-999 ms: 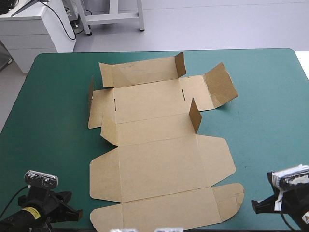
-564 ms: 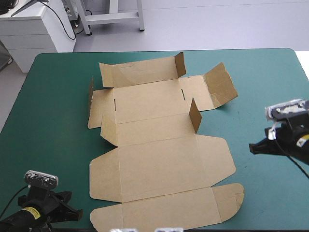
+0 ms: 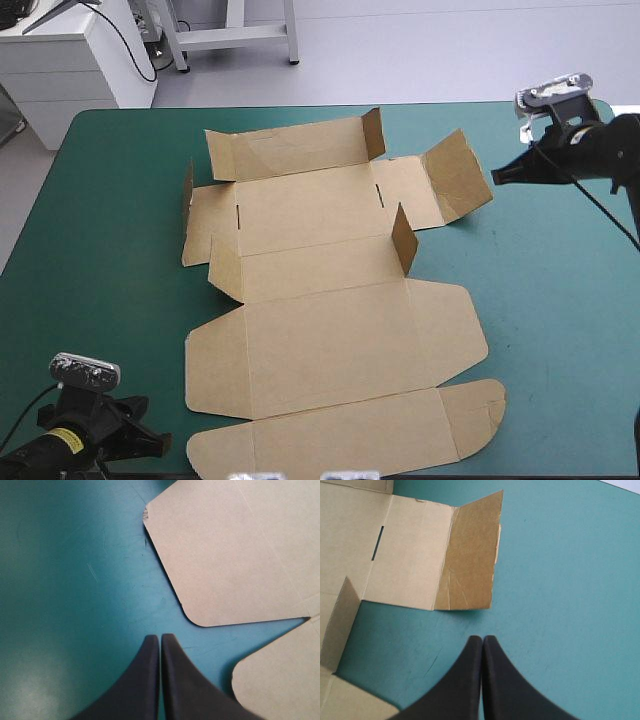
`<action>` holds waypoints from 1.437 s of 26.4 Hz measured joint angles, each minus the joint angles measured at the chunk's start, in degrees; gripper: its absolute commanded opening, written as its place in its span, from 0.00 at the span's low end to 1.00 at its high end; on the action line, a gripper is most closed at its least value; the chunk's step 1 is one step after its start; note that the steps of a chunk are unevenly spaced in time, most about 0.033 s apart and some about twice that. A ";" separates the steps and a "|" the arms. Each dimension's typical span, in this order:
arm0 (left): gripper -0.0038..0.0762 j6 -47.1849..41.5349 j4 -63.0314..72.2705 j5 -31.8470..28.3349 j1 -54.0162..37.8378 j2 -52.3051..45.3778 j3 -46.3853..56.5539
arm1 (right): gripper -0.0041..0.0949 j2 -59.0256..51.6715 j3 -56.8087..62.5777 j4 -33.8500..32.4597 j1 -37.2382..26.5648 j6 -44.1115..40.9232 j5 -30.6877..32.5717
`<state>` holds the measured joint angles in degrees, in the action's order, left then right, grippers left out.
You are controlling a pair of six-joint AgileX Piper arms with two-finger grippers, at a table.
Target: Fold the box
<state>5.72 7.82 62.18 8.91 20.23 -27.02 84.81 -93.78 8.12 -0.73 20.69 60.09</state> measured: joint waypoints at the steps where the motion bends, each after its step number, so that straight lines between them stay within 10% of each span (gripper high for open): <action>1: 0.04 0.00 0.00 0.00 0.00 0.00 0.00 | 0.04 2.99 -2.81 0.00 0.00 0.26 0.36; 11: 0.04 0.00 0.00 -0.06 0.00 0.00 0.00 | 0.59 24.78 -19.40 5.66 0.00 6.08 4.52; 38: 0.04 0.00 0.00 -0.01 0.00 0.00 0.00 | 0.61 37.60 -19.89 11.82 -4.18 10.97 3.90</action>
<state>5.72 7.82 62.17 8.91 20.23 -27.02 122.41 -113.68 19.94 -4.91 31.66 63.99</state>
